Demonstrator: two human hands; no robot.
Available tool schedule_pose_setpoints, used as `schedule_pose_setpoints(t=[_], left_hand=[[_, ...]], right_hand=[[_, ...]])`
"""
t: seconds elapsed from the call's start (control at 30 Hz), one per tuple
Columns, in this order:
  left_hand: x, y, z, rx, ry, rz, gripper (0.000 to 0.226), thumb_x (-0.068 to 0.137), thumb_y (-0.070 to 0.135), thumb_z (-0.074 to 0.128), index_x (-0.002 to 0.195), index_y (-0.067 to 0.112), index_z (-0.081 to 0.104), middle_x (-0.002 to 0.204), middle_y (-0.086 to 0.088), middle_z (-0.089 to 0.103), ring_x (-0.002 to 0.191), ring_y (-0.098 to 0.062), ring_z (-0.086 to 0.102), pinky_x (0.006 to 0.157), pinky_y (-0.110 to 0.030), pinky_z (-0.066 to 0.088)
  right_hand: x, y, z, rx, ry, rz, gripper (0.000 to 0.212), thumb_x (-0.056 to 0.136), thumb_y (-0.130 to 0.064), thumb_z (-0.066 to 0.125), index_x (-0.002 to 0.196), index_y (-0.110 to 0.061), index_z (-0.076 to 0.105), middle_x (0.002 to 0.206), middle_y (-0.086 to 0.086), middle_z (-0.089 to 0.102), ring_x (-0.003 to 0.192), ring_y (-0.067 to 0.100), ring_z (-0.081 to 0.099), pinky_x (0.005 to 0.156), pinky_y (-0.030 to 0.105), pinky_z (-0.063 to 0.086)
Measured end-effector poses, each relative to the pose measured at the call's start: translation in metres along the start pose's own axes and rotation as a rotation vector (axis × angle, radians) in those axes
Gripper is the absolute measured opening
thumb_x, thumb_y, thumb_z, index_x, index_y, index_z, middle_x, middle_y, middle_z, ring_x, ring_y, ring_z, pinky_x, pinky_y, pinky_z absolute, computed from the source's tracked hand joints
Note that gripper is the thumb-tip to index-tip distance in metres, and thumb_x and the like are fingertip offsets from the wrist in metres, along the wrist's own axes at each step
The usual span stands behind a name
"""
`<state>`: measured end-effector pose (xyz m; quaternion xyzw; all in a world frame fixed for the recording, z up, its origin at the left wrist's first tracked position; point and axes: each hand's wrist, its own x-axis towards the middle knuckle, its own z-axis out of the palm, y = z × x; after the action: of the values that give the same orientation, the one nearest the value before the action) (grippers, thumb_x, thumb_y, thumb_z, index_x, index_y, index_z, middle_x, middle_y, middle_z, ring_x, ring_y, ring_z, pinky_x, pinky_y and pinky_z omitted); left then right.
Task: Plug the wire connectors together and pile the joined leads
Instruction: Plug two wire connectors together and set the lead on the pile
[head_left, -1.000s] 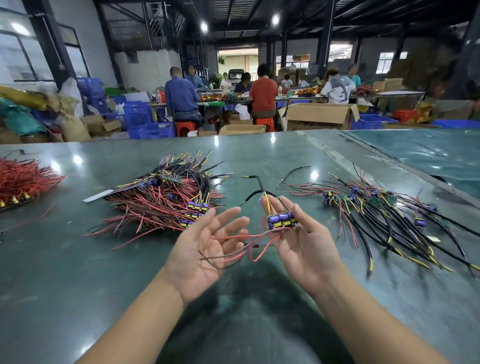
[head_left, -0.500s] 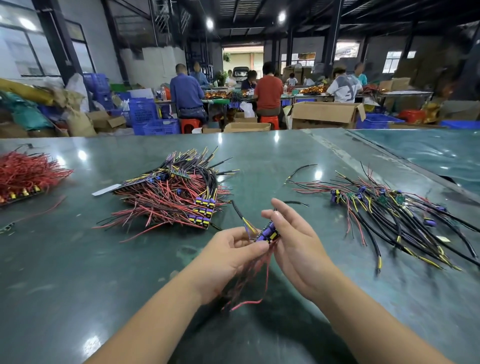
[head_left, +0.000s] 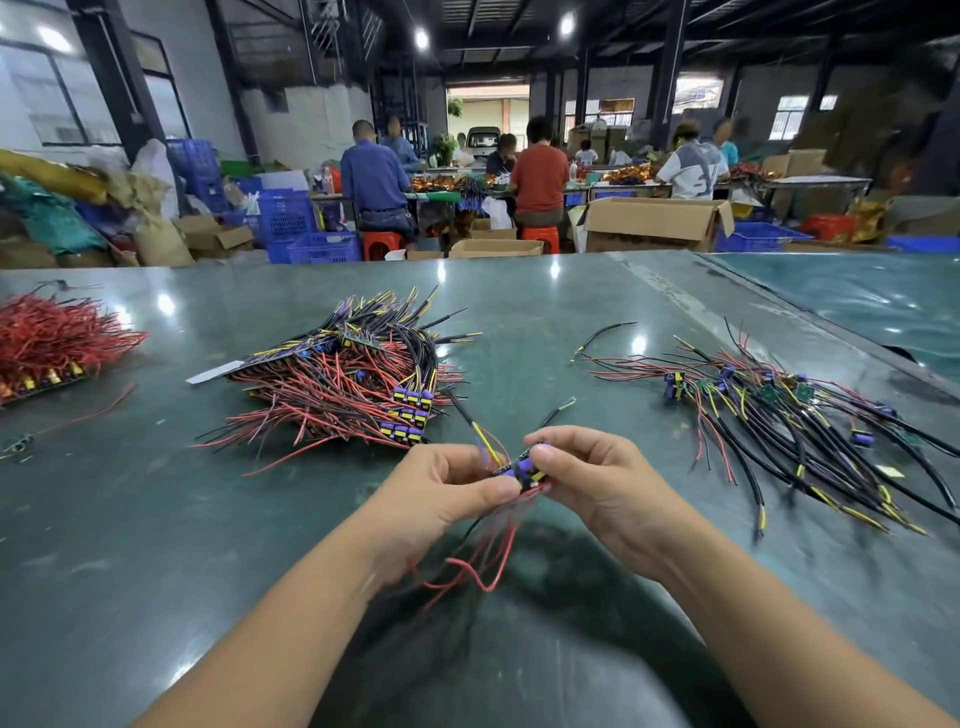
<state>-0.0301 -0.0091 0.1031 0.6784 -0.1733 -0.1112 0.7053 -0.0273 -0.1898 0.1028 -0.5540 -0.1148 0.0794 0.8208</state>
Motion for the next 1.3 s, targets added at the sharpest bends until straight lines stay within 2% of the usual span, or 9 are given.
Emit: schedule_pose_setpoints(t=[0.13,0.27,0.37,0.47,0.63,0.77,0.93,1.07,1.3], left_hand=[[-0.001,0.002,-0.002,-0.060,-0.057,-0.021,0.016,0.073,0.016,0.077,0.089,0.014,0.076,0.094,-0.006,0.073,0.086,-0.012,0.066,0.074,-0.020,0.053],[0.001,0.004,-0.005,-0.122,0.097,0.053,0.010,0.069,0.016,0.073,0.079,0.019,0.076,0.077,0.002,0.071,0.073,-0.007,0.065,0.071,-0.019,0.052],[0.003,0.006,-0.007,-0.152,0.236,0.149,0.011,0.068,0.017,0.073,0.077,0.022,0.076,0.074,0.006,0.071,0.070,-0.005,0.064,0.070,-0.017,0.052],[0.002,0.010,-0.003,-0.197,0.268,0.204,0.012,0.068,0.014,0.074,0.077,0.021,0.076,0.076,0.005,0.071,0.072,-0.005,0.064,0.072,-0.018,0.053],[-0.003,0.018,0.015,-0.517,0.133,0.164,0.011,0.069,0.004,0.071,0.071,0.014,0.075,0.071,-0.001,0.069,0.066,-0.008,0.067,0.063,-0.017,0.054],[-0.006,0.025,0.019,-0.489,0.123,0.156,0.012,0.073,0.007,0.068,0.068,0.015,0.075,0.065,0.002,0.067,0.060,-0.004,0.064,0.055,-0.013,0.050],[-0.005,0.023,0.023,-0.463,0.127,0.158,0.008,0.076,0.008,0.071,0.071,0.013,0.075,0.066,0.002,0.065,0.062,-0.005,0.060,0.059,-0.017,0.050],[-0.007,0.025,0.029,-0.545,0.075,0.158,0.015,0.074,0.005,0.061,0.071,0.011,0.075,0.069,-0.002,0.069,0.064,-0.008,0.067,0.058,-0.016,0.052],[-0.006,0.025,0.027,-0.526,0.147,0.158,0.013,0.071,0.011,0.066,0.078,0.012,0.077,0.076,-0.004,0.072,0.069,-0.009,0.069,0.065,-0.016,0.055]], right_hand=[[0.000,-0.003,0.000,0.090,-0.044,0.042,0.021,0.069,-0.012,0.068,0.087,-0.002,0.069,0.074,0.009,0.069,0.065,0.014,0.066,0.066,0.022,0.055],[0.004,-0.001,-0.002,-0.047,0.104,-0.054,0.014,0.074,-0.009,0.070,0.087,-0.004,0.069,0.072,0.007,0.070,0.066,0.014,0.066,0.068,0.023,0.054],[0.006,0.004,-0.011,-0.687,0.257,-0.091,0.008,0.086,-0.021,0.068,0.092,-0.016,0.071,0.071,-0.008,0.071,0.073,0.004,0.064,0.076,0.016,0.045],[0.006,0.011,-0.019,-1.290,0.423,-0.124,0.031,0.085,-0.038,0.066,0.115,-0.029,0.065,0.096,-0.010,0.052,0.106,0.011,0.042,0.084,0.019,0.032],[0.002,0.008,-0.001,-1.077,0.066,-0.661,0.057,0.082,-0.019,0.072,0.133,-0.032,0.049,0.110,-0.017,0.053,0.099,0.008,0.051,0.091,0.018,0.040],[0.000,0.006,0.007,-1.027,0.011,-0.898,0.062,0.082,-0.009,0.068,0.138,-0.020,0.043,0.118,-0.018,0.053,0.096,0.001,0.053,0.091,0.015,0.042],[-0.003,0.004,0.010,-0.966,0.017,-0.964,0.053,0.084,-0.013,0.067,0.134,-0.015,0.048,0.117,-0.009,0.059,0.097,0.007,0.058,0.089,0.025,0.048],[-0.004,0.007,0.012,-0.974,0.032,-1.012,0.041,0.087,-0.001,0.060,0.128,-0.008,0.055,0.115,-0.004,0.063,0.102,0.016,0.063,0.085,0.034,0.052],[-0.009,0.005,0.030,-0.539,0.136,-0.688,0.030,0.092,-0.015,0.052,0.120,-0.020,0.059,0.099,-0.014,0.068,0.091,-0.004,0.062,0.078,0.011,0.046]])
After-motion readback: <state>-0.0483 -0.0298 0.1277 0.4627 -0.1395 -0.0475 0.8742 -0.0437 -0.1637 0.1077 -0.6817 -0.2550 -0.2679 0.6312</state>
